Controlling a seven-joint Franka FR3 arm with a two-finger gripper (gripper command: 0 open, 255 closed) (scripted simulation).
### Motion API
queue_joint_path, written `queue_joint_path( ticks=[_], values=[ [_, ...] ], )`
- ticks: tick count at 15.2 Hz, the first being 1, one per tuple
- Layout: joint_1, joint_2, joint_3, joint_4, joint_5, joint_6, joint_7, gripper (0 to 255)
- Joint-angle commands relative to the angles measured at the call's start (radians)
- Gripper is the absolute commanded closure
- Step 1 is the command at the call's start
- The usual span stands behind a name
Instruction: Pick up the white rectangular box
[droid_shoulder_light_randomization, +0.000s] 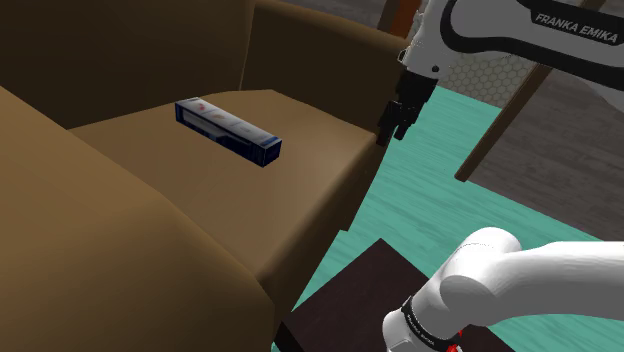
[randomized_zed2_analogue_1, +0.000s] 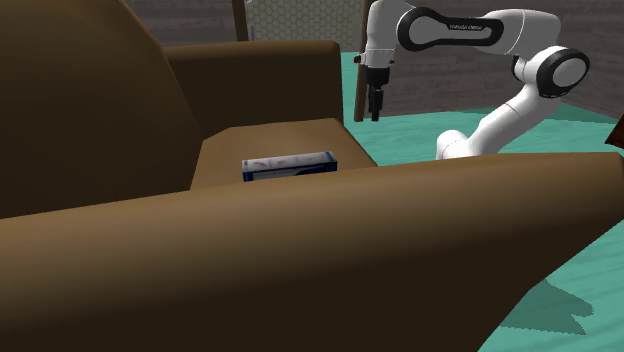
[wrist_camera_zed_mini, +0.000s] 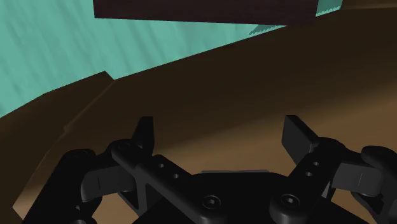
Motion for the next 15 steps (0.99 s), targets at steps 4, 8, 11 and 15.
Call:
queue_joint_path(
  ticks=[4,8,11,15],
  values=[
    [0.023,0.075,0.048,0.047,0.031,0.031,0.048,0],
    [0.048,0.182,0.108,0.125,0.06,0.066,0.109,0],
    [0.065,0.268,0.151,0.195,0.074,0.086,0.155,0],
    [0.085,0.39,0.206,0.304,0.078,0.103,0.217,0]
  ],
)
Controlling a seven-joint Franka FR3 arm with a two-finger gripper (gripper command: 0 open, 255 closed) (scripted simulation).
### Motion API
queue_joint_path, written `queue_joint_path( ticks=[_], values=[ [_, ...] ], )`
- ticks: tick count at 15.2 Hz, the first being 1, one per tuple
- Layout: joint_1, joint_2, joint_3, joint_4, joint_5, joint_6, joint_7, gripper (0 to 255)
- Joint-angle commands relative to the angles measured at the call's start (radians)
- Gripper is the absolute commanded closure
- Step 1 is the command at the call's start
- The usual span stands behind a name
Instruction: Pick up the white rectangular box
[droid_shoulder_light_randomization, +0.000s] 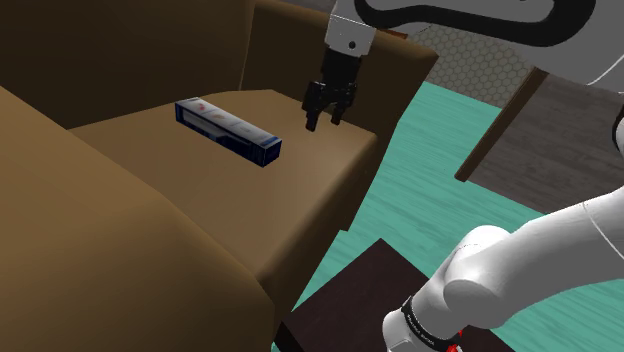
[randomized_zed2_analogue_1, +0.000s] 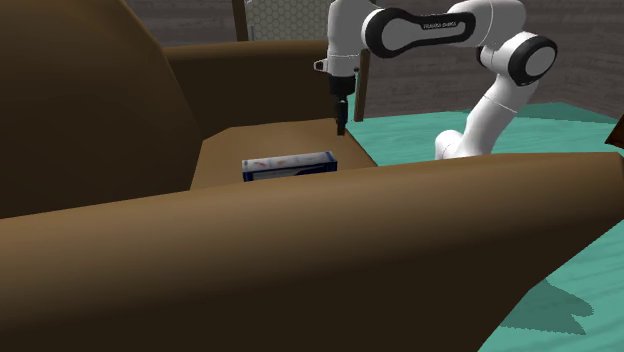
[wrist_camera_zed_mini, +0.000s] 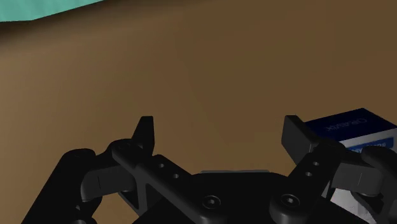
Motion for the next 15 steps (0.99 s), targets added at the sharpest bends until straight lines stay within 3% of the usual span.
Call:
queue_joint_path(
  ticks=[1,8,15],
  values=[
    [0.011,0.067,0.03,0.067,0.0,0.003,0.036,0],
    [0.053,0.307,0.115,0.319,-0.039,-0.006,0.15,0],
    [0.128,0.588,0.177,0.663,-0.126,-0.079,0.26,0]
  ],
)
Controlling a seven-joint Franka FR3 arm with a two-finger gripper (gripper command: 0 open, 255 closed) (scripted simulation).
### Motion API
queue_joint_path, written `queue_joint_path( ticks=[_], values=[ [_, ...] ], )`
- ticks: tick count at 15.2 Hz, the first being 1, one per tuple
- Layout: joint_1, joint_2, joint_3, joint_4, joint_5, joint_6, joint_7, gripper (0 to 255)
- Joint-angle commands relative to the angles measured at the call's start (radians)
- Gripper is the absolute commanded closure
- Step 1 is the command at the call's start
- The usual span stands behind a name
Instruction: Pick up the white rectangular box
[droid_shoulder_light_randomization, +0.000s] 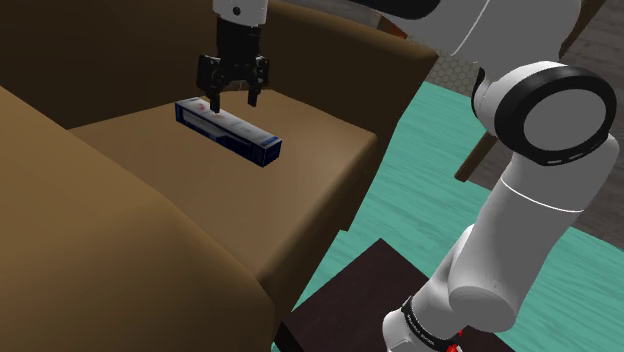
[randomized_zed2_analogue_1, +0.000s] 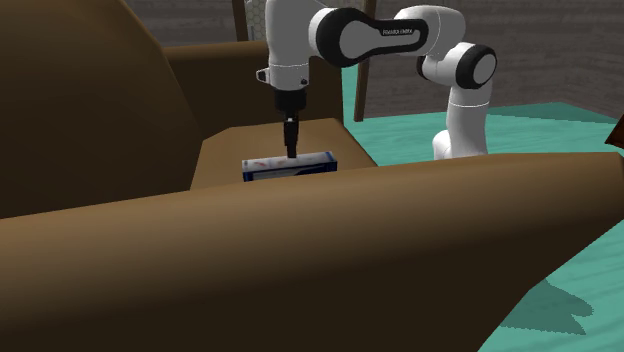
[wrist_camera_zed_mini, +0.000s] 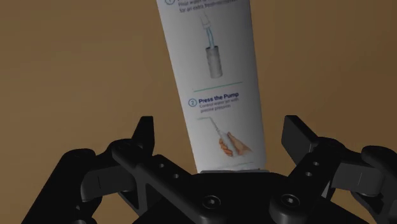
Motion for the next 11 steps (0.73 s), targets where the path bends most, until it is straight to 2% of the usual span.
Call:
queue_joint_path(
  ticks=[1,9,10,11],
  values=[
    [0.011,0.041,0.005,0.039,-0.014,0.0,0.013,0],
    [0.005,0.018,0.002,-0.081,-0.007,0.098,0.01,0],
    [0.004,0.017,0.002,-0.082,-0.007,0.099,0.01,255],
    [0.004,0.017,0.002,-0.082,-0.007,0.099,0.01,255]
  ],
)
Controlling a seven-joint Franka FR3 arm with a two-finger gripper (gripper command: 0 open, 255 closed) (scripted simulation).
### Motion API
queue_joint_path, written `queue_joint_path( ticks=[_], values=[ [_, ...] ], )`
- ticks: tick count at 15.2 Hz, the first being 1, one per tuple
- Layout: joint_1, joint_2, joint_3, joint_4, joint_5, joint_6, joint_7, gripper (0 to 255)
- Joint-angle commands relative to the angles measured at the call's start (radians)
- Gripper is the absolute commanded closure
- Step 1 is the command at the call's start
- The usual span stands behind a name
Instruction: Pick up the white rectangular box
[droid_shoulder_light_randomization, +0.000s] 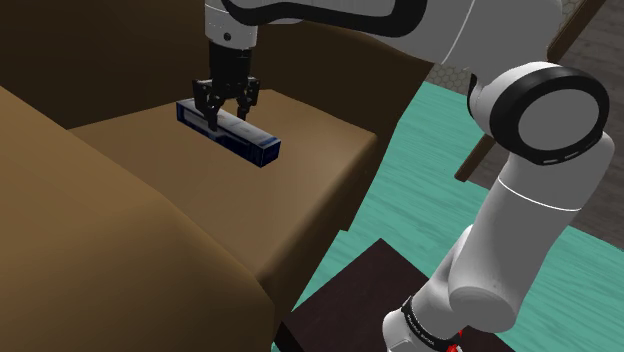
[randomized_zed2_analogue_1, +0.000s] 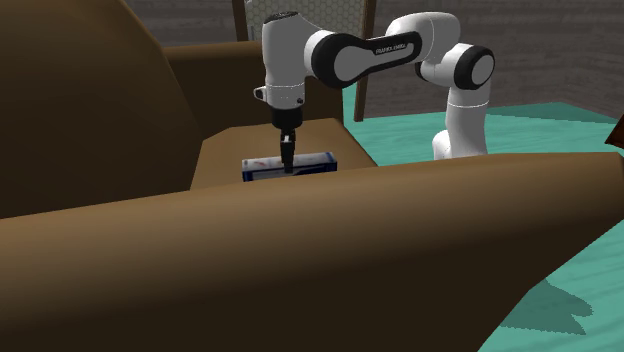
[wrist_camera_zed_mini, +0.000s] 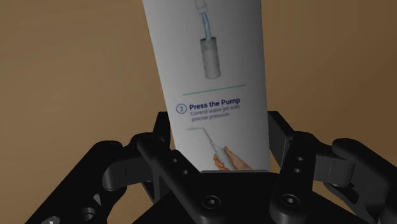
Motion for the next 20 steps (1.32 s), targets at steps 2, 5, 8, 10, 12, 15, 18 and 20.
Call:
queue_joint_path(
  ticks=[2,5,8,10,12,15,18,20],
  values=[
    [0.0,0.0,0.0,-0.002,0.0,0.002,0.001,255],
    [0.0,0.0,0.0,-0.002,0.0,0.001,0.0,255],
    [0.0,0.001,0.0,0.0,0.0,0.0,0.0,255],
    [0.002,0.006,0.001,0.034,-0.002,-0.029,0.001,255],
    [0.004,0.013,0.001,0.07,-0.004,-0.058,0.001,255],
    [0.008,0.026,0.002,0.128,-0.007,-0.104,0.003,255],
    [0.013,0.042,0.004,0.192,-0.013,-0.152,0.004,255],
    [0.017,0.055,0.005,0.238,-0.017,-0.185,0.006,255]
  ],
)
